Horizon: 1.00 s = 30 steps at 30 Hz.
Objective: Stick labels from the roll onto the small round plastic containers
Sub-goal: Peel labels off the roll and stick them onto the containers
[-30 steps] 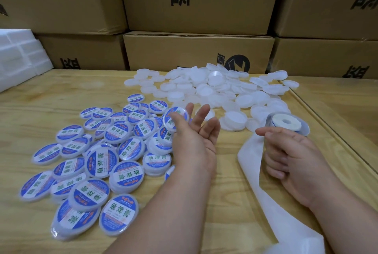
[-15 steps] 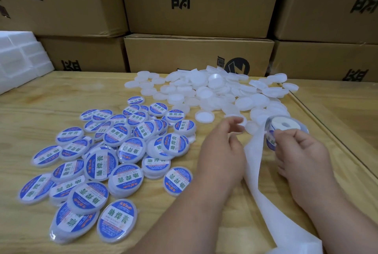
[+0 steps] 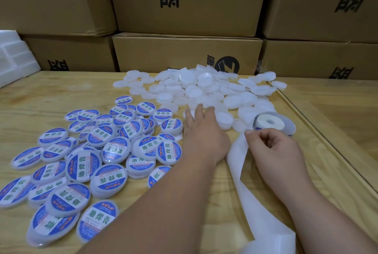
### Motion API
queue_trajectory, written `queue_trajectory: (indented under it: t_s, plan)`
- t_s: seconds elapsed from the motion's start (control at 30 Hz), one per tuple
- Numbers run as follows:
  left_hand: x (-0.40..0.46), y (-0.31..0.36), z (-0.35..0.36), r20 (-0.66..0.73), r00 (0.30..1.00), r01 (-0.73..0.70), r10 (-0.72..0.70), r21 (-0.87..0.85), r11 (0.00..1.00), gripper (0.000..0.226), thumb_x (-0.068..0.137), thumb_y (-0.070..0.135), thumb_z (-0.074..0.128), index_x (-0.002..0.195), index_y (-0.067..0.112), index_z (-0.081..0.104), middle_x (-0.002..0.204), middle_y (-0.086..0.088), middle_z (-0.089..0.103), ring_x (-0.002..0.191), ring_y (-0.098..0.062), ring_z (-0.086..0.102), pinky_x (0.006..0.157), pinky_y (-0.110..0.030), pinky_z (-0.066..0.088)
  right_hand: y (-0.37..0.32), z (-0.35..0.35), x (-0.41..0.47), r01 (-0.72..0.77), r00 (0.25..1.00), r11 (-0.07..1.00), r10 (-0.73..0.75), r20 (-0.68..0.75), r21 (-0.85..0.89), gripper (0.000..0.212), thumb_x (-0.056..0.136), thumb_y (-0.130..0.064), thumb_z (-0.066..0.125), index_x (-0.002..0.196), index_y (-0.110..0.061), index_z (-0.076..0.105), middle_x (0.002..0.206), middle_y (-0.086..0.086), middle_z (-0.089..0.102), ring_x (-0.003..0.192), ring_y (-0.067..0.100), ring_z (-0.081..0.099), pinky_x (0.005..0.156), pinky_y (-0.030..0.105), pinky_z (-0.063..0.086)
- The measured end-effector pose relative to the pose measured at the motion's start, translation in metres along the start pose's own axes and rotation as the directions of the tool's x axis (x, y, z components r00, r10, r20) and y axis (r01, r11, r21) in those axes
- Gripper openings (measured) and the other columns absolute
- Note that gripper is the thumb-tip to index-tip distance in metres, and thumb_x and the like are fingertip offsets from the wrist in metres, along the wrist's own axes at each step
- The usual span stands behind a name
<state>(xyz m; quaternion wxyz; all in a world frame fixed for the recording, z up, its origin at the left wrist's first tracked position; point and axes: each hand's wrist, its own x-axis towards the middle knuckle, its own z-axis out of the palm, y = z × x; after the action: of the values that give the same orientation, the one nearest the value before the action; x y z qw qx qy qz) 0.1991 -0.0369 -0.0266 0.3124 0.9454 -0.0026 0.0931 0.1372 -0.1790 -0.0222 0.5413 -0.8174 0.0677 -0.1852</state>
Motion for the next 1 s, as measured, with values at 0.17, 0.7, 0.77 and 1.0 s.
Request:
queue_trajectory:
  t_s: [0.17,0.7,0.77,1.0]
  plan:
    - [0.018,-0.002,0.005,0.035,0.988,0.143,-0.148,0.102,0.984,0.079,0.094,0.029,0.041,0.16,0.006,0.004,0.17,-0.01,0.004,0.156,-0.03,-0.007,0.125,-0.045,0.004,0.003,-0.001,0.001,-0.016,0.999,1.0,0.016,0.042,-0.001,0.037,0.092,-0.043,0.066,0.067,-0.017,0.064,0.044,-0.015,0.044,0.042,0.002,0.041,0.049,0.023,0.034]
    - [-0.007,0.003,0.005,-0.069,0.994,-0.076,0.088,0.158,0.984,0.019,0.096,0.035,0.049,0.098,0.02,0.06,0.114,-0.001,0.059,0.113,-0.026,0.053,0.093,-0.039,0.039,-0.003,-0.001,0.002,-0.023,0.998,1.0,0.024,0.053,-0.006,0.044,0.089,-0.055,0.065,0.064,-0.019,0.062,0.046,-0.011,0.049,0.043,0.004,0.043,0.053,0.028,0.037]
    - [-0.018,0.003,0.003,-0.058,0.994,-0.091,0.097,0.086,0.992,0.012,0.097,0.034,0.052,0.091,0.024,0.053,0.106,0.001,0.06,0.107,-0.024,0.055,0.088,-0.037,0.037,-0.003,-0.001,0.002,-0.032,0.998,0.999,0.032,0.045,0.004,0.045,0.089,-0.056,0.065,0.062,-0.02,0.061,0.044,-0.012,0.048,0.042,0.003,0.043,0.053,0.028,0.035]
    - [-0.066,-0.004,-0.008,-0.059,0.984,-0.173,0.169,-0.055,0.983,0.005,0.094,0.034,0.058,0.095,0.035,0.053,0.103,0.017,0.055,0.106,-0.013,0.05,0.086,-0.028,0.035,-0.001,-0.001,0.003,-0.001,0.997,1.0,0.003,0.072,-0.027,0.04,0.091,-0.047,0.067,0.067,-0.016,0.063,0.042,-0.014,0.042,0.04,0.004,0.039,0.046,0.019,0.03]
